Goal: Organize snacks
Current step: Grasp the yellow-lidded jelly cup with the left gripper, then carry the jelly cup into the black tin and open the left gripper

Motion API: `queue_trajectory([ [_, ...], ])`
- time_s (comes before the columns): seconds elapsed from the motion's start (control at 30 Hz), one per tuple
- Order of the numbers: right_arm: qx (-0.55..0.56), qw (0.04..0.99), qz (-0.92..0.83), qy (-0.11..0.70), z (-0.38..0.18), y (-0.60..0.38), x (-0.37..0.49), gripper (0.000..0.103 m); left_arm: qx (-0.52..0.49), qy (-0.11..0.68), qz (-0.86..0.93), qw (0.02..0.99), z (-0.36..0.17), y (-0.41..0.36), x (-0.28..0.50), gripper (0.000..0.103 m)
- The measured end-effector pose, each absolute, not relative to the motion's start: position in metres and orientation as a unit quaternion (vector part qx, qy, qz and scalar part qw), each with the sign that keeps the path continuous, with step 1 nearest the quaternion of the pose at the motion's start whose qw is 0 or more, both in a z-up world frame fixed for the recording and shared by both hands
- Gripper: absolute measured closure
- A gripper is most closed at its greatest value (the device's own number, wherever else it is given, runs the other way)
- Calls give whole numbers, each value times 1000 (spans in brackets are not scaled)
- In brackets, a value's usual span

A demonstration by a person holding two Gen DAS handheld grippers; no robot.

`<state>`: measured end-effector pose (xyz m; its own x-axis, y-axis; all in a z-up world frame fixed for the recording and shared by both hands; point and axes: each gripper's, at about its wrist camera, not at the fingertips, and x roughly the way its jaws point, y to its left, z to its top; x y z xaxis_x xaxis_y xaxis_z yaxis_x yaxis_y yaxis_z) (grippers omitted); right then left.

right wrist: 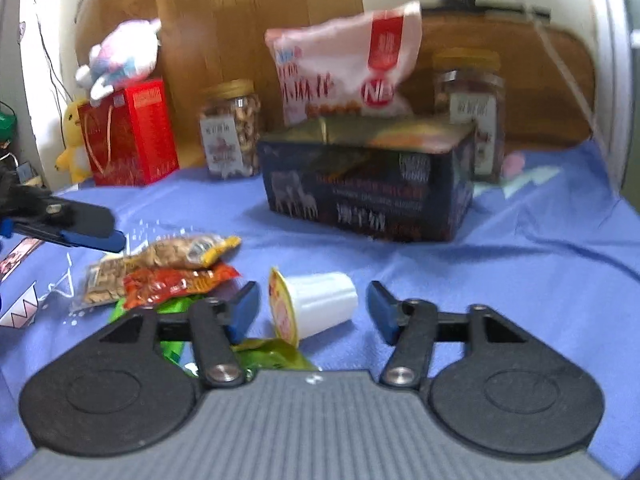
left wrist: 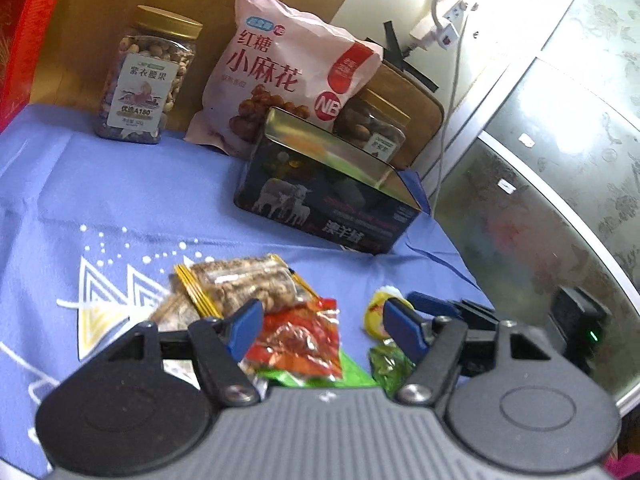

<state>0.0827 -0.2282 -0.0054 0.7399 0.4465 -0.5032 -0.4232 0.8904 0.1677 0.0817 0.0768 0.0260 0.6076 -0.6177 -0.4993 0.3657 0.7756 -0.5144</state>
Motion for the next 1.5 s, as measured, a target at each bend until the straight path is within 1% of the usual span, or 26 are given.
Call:
queue_trajectory([
  [0.07, 22, 926, 243, 289, -10, -229, 89, 33, -181, 341, -281, 878, 25, 77, 78, 35],
  [0.1, 24, 923, 246, 295, -12, -229, 92, 48, -182, 341, -281, 879, 25, 78, 76, 35],
  [0.13, 29, 919, 251, 302, -14, -230, 94, 51, -184, 340, -280, 879, 25, 79, 74, 35],
  [0.2, 39, 923, 250, 290, -10, -230, 90, 51, -189, 338, -279, 879, 27, 83, 70, 35],
  [0.27, 44, 927, 268, 257, 1, -226, 74, 51, -192, 333, -278, 880, 30, 90, 64, 35],
  [0.4, 23, 912, 350, 214, 20, -196, 39, 51, -204, 328, -280, 879, 31, 103, 49, 35],
  [0.57, -42, 870, 433, 233, 8, -138, 11, 51, -206, 341, -268, 877, 24, 116, 28, 35],
  [0.77, -84, 855, 449, 248, -5, -109, 1, 50, -199, 360, -258, 874, 13, 122, 9, 35],
  [0.87, -84, 854, 445, 256, -6, -111, 1, 49, -199, 373, -254, 870, 5, 121, 9, 35],
  [0.93, -79, 855, 443, 258, -5, -115, -1, 43, -202, 378, -256, 867, 2, 119, 12, 35],
  [1.1, -69, 856, 441, 260, -10, -121, -4, 42, -195, 381, -271, 862, 1, 109, 15, 35],
  [1.23, -71, 858, 438, 259, -12, -121, -6, 42, -192, 394, -277, 855, -4, 103, 17, 39],
  [1.27, -70, 858, 438, 260, -13, -120, -6, 42, -192, 396, -276, 855, -6, 102, 17, 43],
  [1.33, -69, 856, 440, 262, -13, -120, -6, 44, -192, 400, -276, 853, -8, 100, 17, 50],
  [1.37, -69, 855, 442, 263, -13, -119, -5, 46, -194, 401, -278, 851, -8, 100, 17, 54],
  [1.4, -68, 854, 443, 264, -13, -118, -6, 56, -194, 401, -278, 851, -8, 100, 16, 54],
  [1.5, -64, 857, 438, 263, -13, -118, -5, 61, -189, 395, -279, 855, -6, 100, 13, 55],
])
